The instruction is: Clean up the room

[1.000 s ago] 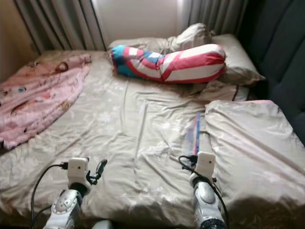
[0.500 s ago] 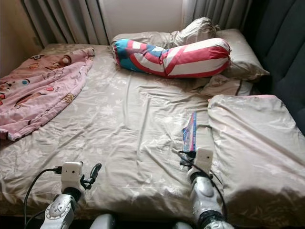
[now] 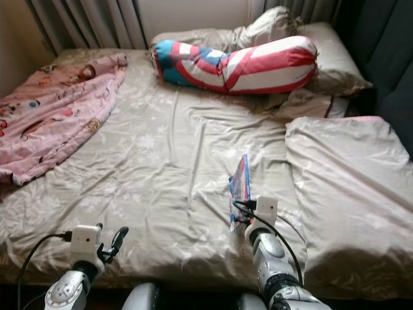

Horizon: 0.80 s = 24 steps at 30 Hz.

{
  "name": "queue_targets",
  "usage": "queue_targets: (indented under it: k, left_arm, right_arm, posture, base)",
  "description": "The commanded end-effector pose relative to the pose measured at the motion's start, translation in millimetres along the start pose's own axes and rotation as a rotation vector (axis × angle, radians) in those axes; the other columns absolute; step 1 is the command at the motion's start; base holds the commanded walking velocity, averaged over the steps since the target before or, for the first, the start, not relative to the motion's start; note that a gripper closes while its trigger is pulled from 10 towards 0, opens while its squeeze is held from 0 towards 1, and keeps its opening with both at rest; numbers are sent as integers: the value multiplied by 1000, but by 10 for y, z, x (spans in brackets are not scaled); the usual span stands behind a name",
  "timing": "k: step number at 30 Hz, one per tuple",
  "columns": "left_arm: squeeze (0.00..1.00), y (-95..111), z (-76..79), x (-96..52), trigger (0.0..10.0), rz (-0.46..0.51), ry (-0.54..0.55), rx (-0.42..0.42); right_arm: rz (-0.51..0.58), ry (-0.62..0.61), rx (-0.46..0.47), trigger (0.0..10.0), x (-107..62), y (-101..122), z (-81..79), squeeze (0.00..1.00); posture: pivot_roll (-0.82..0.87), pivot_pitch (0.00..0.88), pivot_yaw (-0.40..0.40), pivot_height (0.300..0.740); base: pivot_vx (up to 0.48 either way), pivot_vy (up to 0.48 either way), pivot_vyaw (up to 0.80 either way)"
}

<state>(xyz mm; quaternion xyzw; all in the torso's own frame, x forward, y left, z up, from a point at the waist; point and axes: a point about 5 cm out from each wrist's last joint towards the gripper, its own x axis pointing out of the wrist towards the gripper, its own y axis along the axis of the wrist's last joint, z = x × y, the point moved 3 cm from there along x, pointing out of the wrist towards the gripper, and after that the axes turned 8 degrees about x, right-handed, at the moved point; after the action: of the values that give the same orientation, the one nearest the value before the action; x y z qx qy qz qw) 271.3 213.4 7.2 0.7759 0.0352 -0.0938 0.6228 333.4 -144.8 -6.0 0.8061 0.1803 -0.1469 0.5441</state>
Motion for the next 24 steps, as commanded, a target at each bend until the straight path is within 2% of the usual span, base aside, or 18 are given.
queue_targets:
  k: [1, 4, 7, 9, 11, 17, 24]
  left_arm:
    - [0, -36, 10, -43, 10000, -22, -22, 16]
    - [0, -39, 6, -57, 10000, -26, -23, 17]
    - [0, -39, 13, -85, 10000, -35, -36, 22]
    - [0, -38, 15, -87, 10000, -36, -38, 24]
    - [0, -37, 17, -93, 10000, -38, -43, 28]
    - [0, -18, 36, -89, 10000, -43, -52, 30]
    - [0, -43, 51, -84, 10000, -53, -56, 28]
  right_arm:
    - [-8, 22, -15, 10000, 14, 3, -53, 0]
    - [-8, 3, -26, 10000, 8, -5, -22, 0]
    - [-28, -68, -56, 10000, -32, -56, 127, 0]
    - [-37, -85, -72, 10000, -46, -73, 172, 0]
    - [-53, -125, -121, 10000, -76, -103, 265, 0]
    - [-66, -200, -129, 10000, -123, -117, 428, 0]
    - [-72, -222, -136, 10000, -136, -131, 461, 0]
  posture:
    - [62, 167, 39, 647]
    - [62, 171, 40, 647]
    - [63, 176, 44, 647]
    - [63, 176, 44, 647]
    - [64, 177, 48, 647]
    - [60, 174, 53, 647]
    - [61, 173, 55, 647]
  base:
    - [0, 0, 0]
    - [0, 0, 0]
    - [0, 0, 0]
    - [0, 0, 0]
    - [0, 0, 0]
    - [0, 0, 0]
    - [0, 0, 0]
